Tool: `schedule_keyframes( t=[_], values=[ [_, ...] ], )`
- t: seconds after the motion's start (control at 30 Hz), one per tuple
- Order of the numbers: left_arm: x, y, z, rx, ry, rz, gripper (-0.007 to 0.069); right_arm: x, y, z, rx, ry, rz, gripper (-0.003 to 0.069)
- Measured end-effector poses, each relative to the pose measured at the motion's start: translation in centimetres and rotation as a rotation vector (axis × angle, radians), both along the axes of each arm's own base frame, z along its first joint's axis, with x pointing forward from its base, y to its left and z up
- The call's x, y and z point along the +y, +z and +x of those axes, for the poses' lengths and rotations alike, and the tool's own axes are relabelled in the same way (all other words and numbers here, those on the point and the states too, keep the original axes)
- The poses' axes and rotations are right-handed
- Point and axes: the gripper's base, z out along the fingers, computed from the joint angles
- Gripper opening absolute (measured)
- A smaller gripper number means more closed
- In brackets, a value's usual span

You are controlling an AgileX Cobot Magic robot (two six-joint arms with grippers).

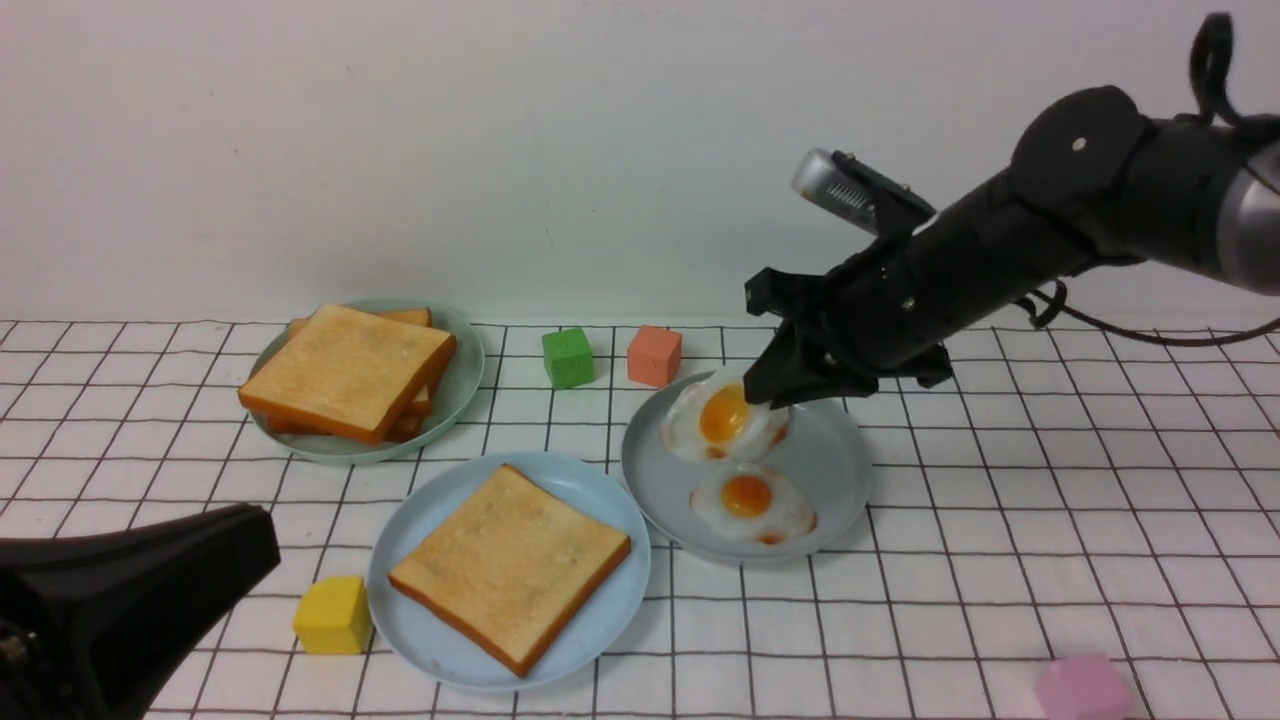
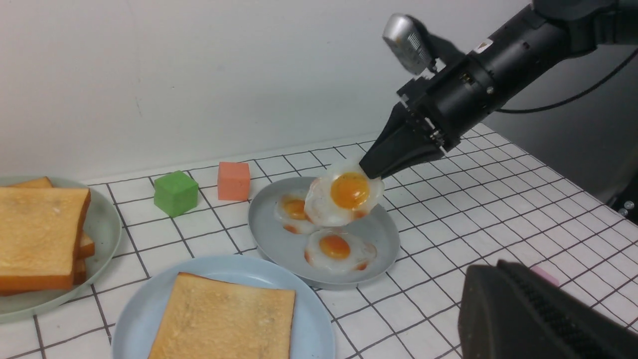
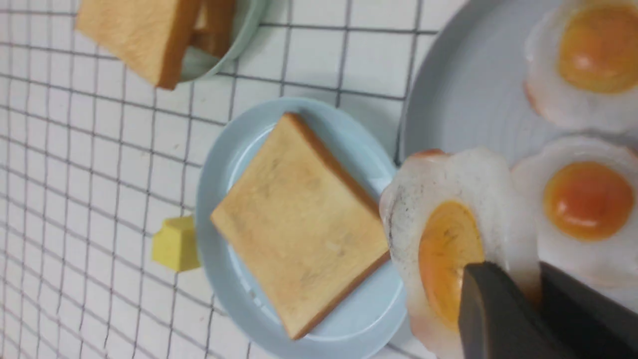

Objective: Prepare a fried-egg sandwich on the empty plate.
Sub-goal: Use the right arm to place the fried egg on the slice of bread in the middle

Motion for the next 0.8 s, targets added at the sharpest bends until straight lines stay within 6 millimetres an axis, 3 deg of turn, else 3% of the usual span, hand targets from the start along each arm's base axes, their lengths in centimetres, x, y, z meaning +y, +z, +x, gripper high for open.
schedule_keyframes(
  t=[0.1,0.2,0.23,0.27,0.3,0.33,0.43,0.63,0.77,0.8],
  values=[
    [0.0,0.0,0.0,0.0,0.0,0.0,0.0004,1.9,-0.5,-1.3,0.01,0.05,0.019,0.008],
    [0.0,0.0,0.0,-0.002,0.0,0.003,0.0004,6.0,-2.8,-3.1,0.032,0.114,0.068,0.008],
    [0.0,0.0,0.0,-0.002,0.0,0.003,0.0004,6.2,-2.9,-3.2,0.033,0.117,0.067,0.008],
    [0.0,0.0,0.0,-0.006,0.001,0.009,0.0004,7.9,-3.8,-3.7,0.034,0.136,0.105,0.008],
    [0.0,0.0,0.0,-0.006,0.001,0.009,0.0004,8.0,-4.0,-3.6,0.034,0.134,0.109,0.008],
    [0.0,0.0,0.0,-0.008,0.001,0.011,0.0004,9.3,-4.9,-3.7,0.036,0.136,0.142,0.008],
    [0.0,0.0,0.0,-0.01,0.001,0.015,0.0006,10.3,-6.3,-3.4,0.058,0.105,0.2,0.008],
    [0.0,0.0,0.0,-0.009,0.001,0.017,0.0008,10.5,-9.1,-2.3,0.08,0.016,0.2,0.0082],
    [0.0,0.0,0.0,-0.008,0.0,0.017,0.0013,10.4,-9.4,-2.0,0.059,-0.008,0.185,0.0129],
    [0.0,0.0,0.0,-0.008,0.0,0.017,0.0015,10.3,-9.4,-1.9,0.051,-0.013,0.18,0.0173]
  ],
)
